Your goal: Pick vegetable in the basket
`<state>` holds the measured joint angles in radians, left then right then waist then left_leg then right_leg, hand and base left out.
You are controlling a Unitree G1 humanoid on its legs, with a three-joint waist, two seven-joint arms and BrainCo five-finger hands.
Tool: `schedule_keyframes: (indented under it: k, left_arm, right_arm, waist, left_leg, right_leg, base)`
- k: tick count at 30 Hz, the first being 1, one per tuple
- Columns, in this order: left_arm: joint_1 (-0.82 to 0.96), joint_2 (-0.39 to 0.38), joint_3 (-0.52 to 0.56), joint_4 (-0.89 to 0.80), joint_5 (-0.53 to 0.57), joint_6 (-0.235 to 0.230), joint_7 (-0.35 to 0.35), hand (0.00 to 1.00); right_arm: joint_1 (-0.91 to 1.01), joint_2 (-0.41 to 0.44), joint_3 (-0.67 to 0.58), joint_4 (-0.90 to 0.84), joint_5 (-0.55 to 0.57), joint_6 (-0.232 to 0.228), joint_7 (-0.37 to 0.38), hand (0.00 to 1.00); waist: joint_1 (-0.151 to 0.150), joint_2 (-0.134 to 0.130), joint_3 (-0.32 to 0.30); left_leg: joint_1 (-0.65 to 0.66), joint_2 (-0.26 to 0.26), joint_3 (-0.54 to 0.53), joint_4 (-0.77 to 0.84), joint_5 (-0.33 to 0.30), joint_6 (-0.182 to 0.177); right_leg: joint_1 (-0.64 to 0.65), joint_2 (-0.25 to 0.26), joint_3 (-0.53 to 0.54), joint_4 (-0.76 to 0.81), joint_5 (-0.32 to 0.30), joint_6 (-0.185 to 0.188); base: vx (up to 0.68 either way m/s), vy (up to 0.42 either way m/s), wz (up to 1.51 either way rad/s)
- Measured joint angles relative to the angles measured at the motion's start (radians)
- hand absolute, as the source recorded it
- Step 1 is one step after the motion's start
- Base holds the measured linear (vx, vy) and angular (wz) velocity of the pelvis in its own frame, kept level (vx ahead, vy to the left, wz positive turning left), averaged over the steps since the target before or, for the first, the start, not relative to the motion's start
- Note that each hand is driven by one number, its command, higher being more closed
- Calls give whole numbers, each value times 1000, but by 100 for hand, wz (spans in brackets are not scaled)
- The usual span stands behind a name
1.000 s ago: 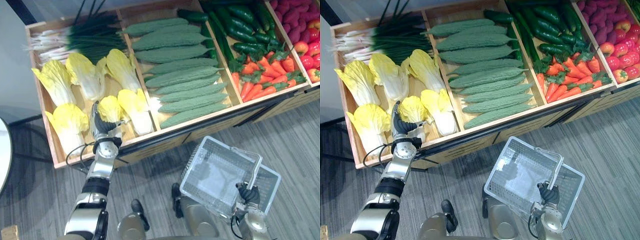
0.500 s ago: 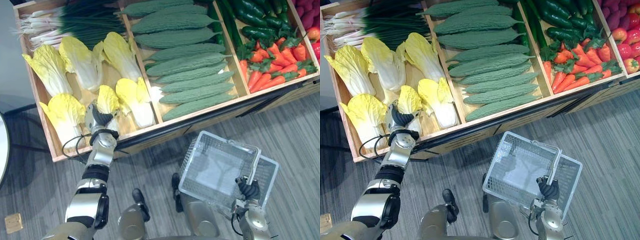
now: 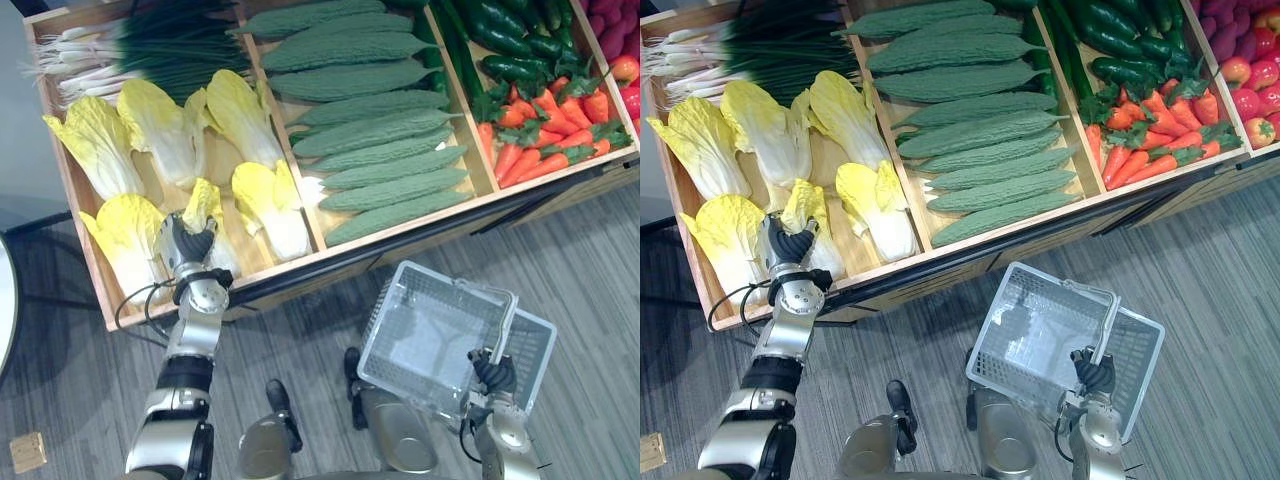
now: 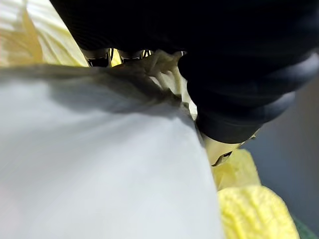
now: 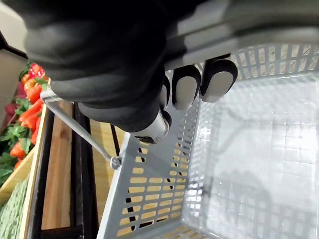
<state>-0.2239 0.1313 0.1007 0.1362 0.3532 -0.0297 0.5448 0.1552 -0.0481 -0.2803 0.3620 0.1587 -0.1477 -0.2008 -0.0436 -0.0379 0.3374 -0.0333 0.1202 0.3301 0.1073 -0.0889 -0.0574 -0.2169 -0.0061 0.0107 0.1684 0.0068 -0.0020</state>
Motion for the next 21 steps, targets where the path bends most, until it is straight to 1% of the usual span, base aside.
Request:
schedule_keyframes:
  k: [1,2,3,4,5,7,9,11,12,14,15,16,17,18,19,20,21]
  left_arm:
    - [14,-3,-3,-23,-9,-7,-2,100]
    - [41,-7,-12,-84,-39,-28,-23,100]
    - [45,-8,-13,-95,-43,-32,-26,100]
    - [60,-12,-21,-136,-56,-48,-40,100]
    - [65,-12,-24,-155,-63,-54,-43,100]
    - [95,-21,-37,-212,-85,-78,-62,100]
    - [112,-46,-65,-250,-106,-94,-78,100]
    - [129,-64,-95,-299,-109,-107,-88,100]
    - [131,-67,-103,-317,-110,-110,-90,100]
    - [131,-70,-133,-393,-121,-126,-105,100]
    - [131,-70,-143,-407,-124,-135,-108,100]
    - [131,-72,-160,-419,-124,-135,-109,100]
    - [130,-72,-165,-421,-124,-137,-109,100]
    - [127,-71,-167,-421,-125,-138,-109,100]
    - [124,-72,-166,-421,-125,-139,-109,100]
    - [124,-75,-167,-421,-126,-141,-109,100]
    - [125,-76,-158,-421,-127,-143,-109,100]
  right_arm:
    - [-3,0,-1,1,-5,0,0,100]
    - [-6,0,-5,1,-14,0,0,100]
    - [-6,1,-6,1,-14,0,0,100]
    - [-10,1,-14,1,-17,0,0,100]
    - [-12,0,-21,1,-21,1,0,100]
    - [-18,-1,-35,-3,-27,1,0,100]
    - [-11,-3,-45,-26,-33,8,0,100]
    - [1,-2,-45,-72,-34,17,0,100]
    - [2,-2,-44,-85,-35,18,0,100]
    - [12,-1,-34,-152,-36,21,1,100]
    - [15,0,-33,-175,-40,21,1,100]
    - [14,0,-34,-195,-49,21,1,100]
    - [14,1,-34,-198,-52,21,2,100]
    - [11,3,-33,-199,-53,20,2,100]
    - [7,3,-33,-199,-54,20,1,100]
    - [5,3,-30,-198,-55,21,1,100]
    - [-2,2,-19,-196,-60,21,3,100]
  waist:
    - [0,0,0]
    - [0,0,0]
    - [0,0,0]
    - [0,1,-1]
    - [0,3,-2]
    - [-1,17,-9]
    - [0,33,-18]
    - [1,47,-26]
    - [1,49,-28]
    - [3,51,-29]
    - [1,51,-30]
    - [-12,52,-30]
    - [-17,50,-31]
    - [-25,50,-33]
    - [-27,52,-34]
    - [-23,50,-35]
    - [-20,49,-36]
  left_leg:
    - [5,-1,0,2,0,0]
    - [14,-2,0,12,-3,3]
    - [14,-2,0,16,-5,5]
    - [17,-1,1,25,-13,15]
    - [16,1,1,33,-21,19]
    - [19,9,3,57,-58,13]
    - [23,12,37,90,-83,15]
    - [22,26,91,143,-123,14]
    - [18,34,111,164,-137,14]
    - [-3,65,195,251,-191,16]
    - [-6,76,224,271,-205,19]
    - [-3,86,263,285,-213,27]
    - [1,88,283,284,-214,30]
    - [12,94,328,277,-214,32]
    - [29,106,378,270,-215,36]
    - [40,110,408,264,-215,36]
    - [66,119,463,258,-215,35]
  right_leg:
    - [5,0,5,0,0,0]
    - [17,0,20,0,0,0]
    - [18,0,21,0,0,1]
    - [21,1,28,2,0,4]
    - [21,3,33,3,1,7]
    - [21,15,58,5,8,18]
    - [19,22,102,6,19,33]
    - [13,37,160,4,35,47]
    - [7,44,180,5,39,51]
    - [-26,74,260,1,69,65]
    - [-34,78,274,-10,75,74]
    - [-41,63,237,-33,70,64]
    - [-50,45,186,-36,60,47]
    - [-66,-3,39,-32,44,8]
    - [-75,-68,-159,-14,34,-31]
    - [-79,-102,-260,6,24,-45]
    - [-80,-161,-433,52,-3,-80]
  base:
    - [-32,34,-5]
    - [-33,19,-5]
    - [-60,19,-7]
    - [-44,0,-7]
    - [-81,1,-20]
    - [-107,21,-36]
    - [-122,64,-58]
    - [-102,71,-78]
    - [-111,84,-95]
    - [-124,99,-122]
    - [-104,73,-116]
    - [-77,45,-86]
    - [-89,93,-91]
    - [-25,77,-101]
    - [0,67,-105]
    - [58,2,-119]
    - [51,-20,-100]
